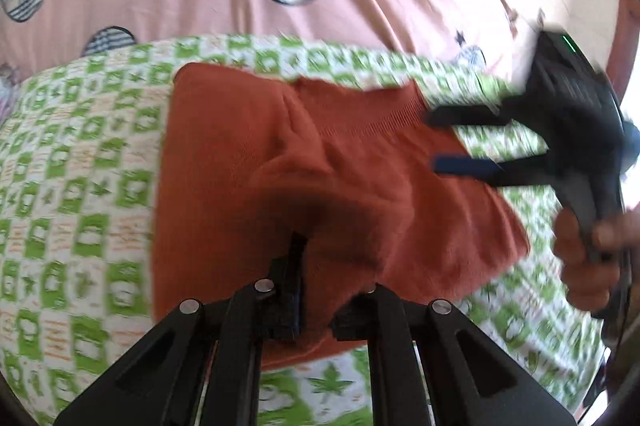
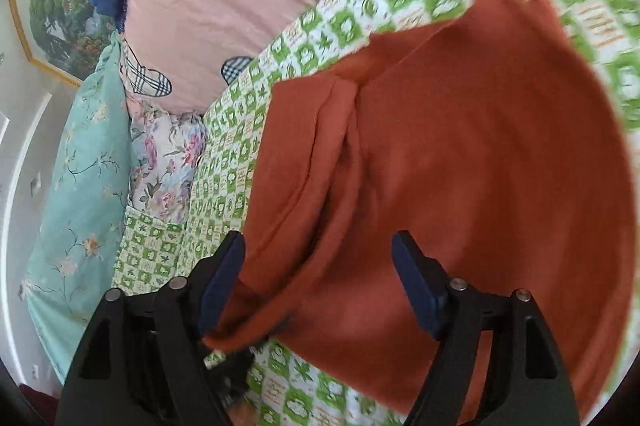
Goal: Fold small clothes
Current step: 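Grasp the folded sweater edge with the left gripper while the right gripper pinches the folded stack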
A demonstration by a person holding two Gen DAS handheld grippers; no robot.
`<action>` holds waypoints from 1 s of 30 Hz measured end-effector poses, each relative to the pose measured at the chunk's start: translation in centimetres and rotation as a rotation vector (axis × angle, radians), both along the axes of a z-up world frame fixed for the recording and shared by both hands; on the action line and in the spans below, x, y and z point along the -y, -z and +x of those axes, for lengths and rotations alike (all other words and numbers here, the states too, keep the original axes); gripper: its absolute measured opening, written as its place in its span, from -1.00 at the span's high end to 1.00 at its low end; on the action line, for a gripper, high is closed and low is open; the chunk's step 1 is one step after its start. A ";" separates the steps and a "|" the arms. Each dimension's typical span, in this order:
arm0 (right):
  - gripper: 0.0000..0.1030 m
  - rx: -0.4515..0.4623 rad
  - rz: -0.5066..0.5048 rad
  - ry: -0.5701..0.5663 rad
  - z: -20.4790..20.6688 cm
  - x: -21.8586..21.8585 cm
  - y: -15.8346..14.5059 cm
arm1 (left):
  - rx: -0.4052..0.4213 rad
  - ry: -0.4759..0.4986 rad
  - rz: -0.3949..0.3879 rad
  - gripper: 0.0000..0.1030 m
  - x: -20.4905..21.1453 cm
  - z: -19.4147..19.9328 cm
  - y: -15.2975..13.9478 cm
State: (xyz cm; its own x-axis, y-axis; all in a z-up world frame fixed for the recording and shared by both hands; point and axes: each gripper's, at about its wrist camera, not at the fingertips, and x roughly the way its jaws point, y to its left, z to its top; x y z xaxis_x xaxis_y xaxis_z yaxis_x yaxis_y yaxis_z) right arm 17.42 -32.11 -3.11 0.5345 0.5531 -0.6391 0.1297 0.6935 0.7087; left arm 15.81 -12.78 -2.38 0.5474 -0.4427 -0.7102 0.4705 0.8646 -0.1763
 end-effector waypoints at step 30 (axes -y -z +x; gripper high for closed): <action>0.70 0.019 -0.266 0.101 -1.4 11.4 0.7 | -0.032 0.296 -0.025 0.83 15.5 -1.7 0.2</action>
